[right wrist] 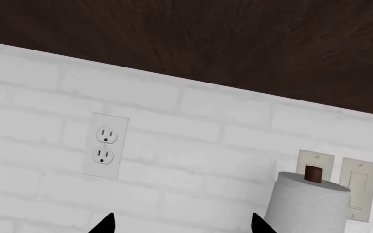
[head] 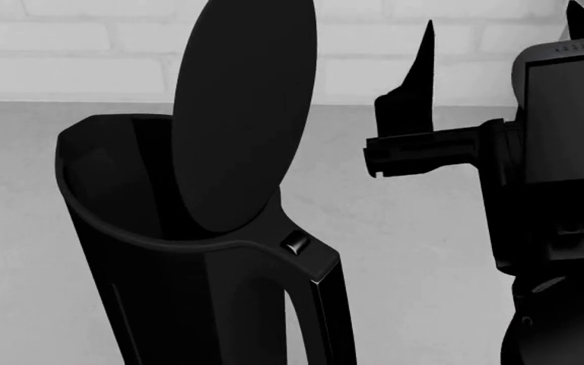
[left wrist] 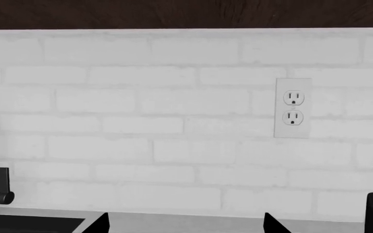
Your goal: Close the lid of the electric kettle.
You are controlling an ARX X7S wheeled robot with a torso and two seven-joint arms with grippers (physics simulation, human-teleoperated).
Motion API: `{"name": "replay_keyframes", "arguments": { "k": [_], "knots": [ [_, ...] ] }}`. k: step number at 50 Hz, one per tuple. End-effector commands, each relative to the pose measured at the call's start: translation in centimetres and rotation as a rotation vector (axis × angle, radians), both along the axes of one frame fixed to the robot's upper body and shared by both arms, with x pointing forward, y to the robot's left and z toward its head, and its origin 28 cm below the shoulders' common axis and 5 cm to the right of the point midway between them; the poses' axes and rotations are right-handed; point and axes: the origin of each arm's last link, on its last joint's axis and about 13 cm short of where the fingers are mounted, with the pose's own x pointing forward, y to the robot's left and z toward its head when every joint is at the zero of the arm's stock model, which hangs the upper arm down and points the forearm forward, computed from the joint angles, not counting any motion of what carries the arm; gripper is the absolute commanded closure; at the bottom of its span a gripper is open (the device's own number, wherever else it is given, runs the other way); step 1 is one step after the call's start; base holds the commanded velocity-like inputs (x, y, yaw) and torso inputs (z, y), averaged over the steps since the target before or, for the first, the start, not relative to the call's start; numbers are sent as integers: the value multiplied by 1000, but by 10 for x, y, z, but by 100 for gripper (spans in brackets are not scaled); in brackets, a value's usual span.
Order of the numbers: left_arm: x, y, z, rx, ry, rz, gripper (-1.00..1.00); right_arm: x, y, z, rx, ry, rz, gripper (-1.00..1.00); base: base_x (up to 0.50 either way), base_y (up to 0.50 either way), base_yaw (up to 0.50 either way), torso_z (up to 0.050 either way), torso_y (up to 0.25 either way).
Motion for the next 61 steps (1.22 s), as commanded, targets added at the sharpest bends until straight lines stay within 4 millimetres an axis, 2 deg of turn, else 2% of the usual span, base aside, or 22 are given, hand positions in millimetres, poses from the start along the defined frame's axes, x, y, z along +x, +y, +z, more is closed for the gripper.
{"name": "replay_keyframes", "arguments": {
  "k": [1,12,22,35,43,53,61],
  "knots": [
    [-1,0,1,-3,-6,9,-100,19,8,8,-52,-24,25,-100,0,0,0,0,0],
    [-3,1,2,-6,-9,17,-100,35,15,6,-110,-31,28,-100,0,0,0,0,0],
    [-4,1,1,-11,-12,25,-100,49,33,11,-138,-40,113,-100,0,0,0,0,0],
    [-9,3,-1,-18,-12,46,-100,56,48,13,-158,-39,187,-100,0,0,0,0,0],
    [-10,1,-3,-22,-7,51,-100,53,40,23,-138,-70,163,-100,0,0,0,0,0],
    [-10,-2,-3,-20,-7,44,-100,39,25,50,-108,-158,93,-100,0,0,0,0,0],
    [-9,-1,0,-13,-11,39,-100,27,20,53,-112,-187,65,-100,0,0,0,0,0]
  ]
}}
